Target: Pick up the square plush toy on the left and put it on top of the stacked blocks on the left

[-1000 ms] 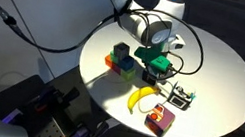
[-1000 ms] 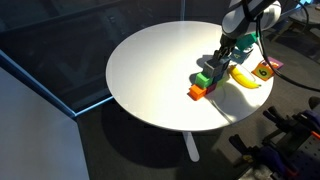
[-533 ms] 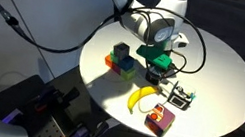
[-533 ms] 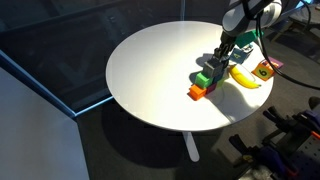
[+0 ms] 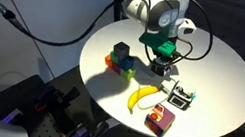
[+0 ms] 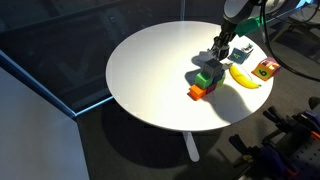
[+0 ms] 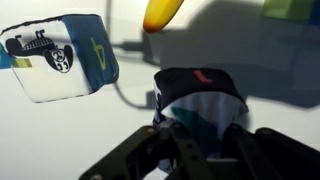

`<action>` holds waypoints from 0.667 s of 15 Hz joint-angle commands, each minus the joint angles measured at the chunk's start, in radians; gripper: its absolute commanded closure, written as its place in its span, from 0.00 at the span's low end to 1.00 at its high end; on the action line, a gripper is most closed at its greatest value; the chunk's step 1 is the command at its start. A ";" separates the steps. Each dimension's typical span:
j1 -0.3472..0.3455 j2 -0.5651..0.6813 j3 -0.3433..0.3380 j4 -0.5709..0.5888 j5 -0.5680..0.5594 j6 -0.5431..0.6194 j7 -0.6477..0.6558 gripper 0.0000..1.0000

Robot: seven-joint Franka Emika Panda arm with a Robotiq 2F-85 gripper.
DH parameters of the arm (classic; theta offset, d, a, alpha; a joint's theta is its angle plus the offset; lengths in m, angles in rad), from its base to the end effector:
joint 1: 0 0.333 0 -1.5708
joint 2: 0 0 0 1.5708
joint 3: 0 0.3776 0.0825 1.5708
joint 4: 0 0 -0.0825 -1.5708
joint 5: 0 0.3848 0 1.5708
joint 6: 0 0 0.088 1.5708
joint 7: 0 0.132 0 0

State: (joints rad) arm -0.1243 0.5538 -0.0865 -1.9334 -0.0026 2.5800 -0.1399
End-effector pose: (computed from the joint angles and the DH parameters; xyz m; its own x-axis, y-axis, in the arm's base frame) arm 0.6545 -0.1359 0.2336 0.9949 -0.0509 0.0867 -0.0562 -0.9966 0.0597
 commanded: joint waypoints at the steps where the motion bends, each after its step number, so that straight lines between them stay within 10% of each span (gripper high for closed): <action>1: 0.019 -0.069 -0.012 -0.014 -0.034 -0.069 0.039 0.92; 10: 0.016 -0.209 0.021 -0.025 -0.018 -0.252 -0.023 0.92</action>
State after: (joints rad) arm -0.1047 0.4069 -0.0772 -1.9357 -0.0089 2.3859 -0.1417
